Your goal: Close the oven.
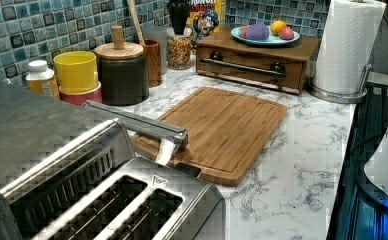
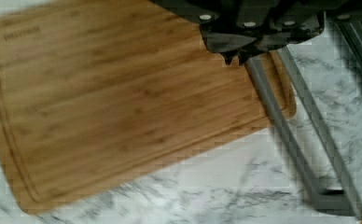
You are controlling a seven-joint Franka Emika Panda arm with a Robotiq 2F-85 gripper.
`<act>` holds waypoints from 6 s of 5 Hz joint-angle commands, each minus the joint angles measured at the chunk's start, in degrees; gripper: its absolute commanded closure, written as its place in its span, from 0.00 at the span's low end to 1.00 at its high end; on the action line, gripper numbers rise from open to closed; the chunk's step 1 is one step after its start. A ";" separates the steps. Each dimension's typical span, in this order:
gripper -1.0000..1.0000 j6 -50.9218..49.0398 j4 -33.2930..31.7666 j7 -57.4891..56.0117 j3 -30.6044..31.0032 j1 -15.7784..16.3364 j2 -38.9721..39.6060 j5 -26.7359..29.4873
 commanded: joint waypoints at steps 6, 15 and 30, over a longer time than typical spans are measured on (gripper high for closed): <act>1.00 33.67 -17.85 -45.21 5.83 -0.60 7.64 43.44; 1.00 22.75 -8.97 -52.56 16.24 -2.57 15.64 51.71; 1.00 17.98 1.40 38.22 27.16 11.56 -4.14 -30.32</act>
